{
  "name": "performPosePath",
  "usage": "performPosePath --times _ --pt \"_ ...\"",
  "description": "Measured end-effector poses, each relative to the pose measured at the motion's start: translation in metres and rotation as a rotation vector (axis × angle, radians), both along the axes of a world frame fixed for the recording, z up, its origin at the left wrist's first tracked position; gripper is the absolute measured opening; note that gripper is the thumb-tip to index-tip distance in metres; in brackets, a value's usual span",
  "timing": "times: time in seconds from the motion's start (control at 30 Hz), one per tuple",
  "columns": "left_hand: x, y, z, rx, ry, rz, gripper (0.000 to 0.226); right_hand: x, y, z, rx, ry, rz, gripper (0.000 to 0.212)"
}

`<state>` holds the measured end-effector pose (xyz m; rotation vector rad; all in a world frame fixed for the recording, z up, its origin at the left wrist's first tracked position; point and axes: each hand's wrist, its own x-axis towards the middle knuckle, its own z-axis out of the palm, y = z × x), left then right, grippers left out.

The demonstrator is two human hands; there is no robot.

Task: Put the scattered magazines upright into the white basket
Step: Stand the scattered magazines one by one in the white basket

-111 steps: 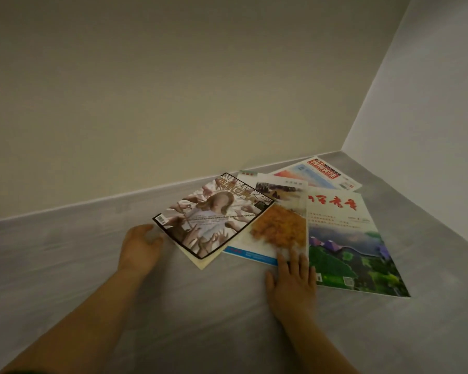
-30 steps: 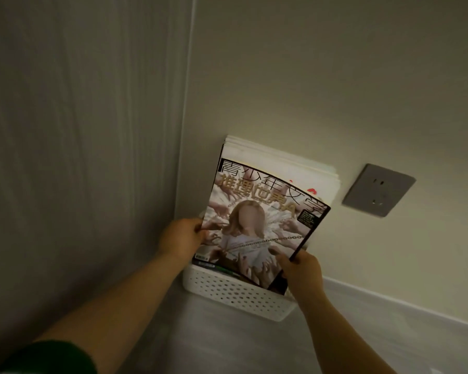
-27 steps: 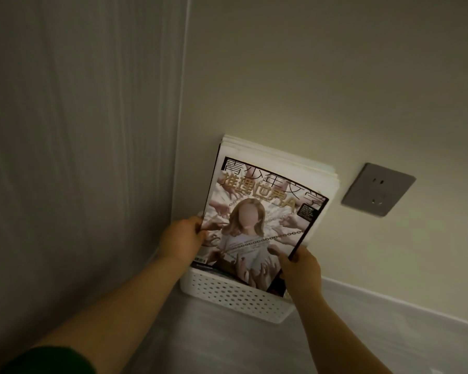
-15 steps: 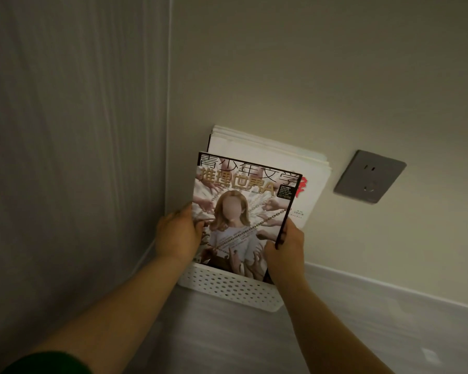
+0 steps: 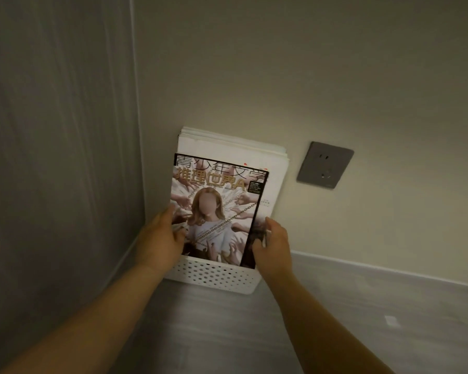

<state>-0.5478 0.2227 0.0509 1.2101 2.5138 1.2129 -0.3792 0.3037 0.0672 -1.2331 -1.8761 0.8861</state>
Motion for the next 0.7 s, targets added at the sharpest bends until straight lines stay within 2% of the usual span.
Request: performPosePath --times 0.07,0.17,0.3,0.47,0.7 --pt "0.024 -0.006 0.005 0.125 0.0 -0.04 0.042 0.018 -0.002 -0.002 0.018 -0.021 -0.038 0.041" --pt "0.071 -0.019 0.005 0.238 -0.114 -0.087 0.033 0.057 -0.005 -0.007 0.099 -0.042 -0.091 0.034" --pt "0.139 -0.032 -0.016 0.114 -0.196 -0.236 0.017 0.137 -0.009 -0.022 0.12 -0.116 -0.195 0.029" --pt "0.23 -0.034 -0.034 -0.036 -0.228 -0.365 0.041 0.266 -0.009 -0.046 0.04 -0.228 -0.308 0.026" --pt "0.373 -0.006 -0.046 -0.171 -0.209 -0.49 0.038 0.476 -0.003 -0.071 -0.088 -0.498 -0.502 0.029"
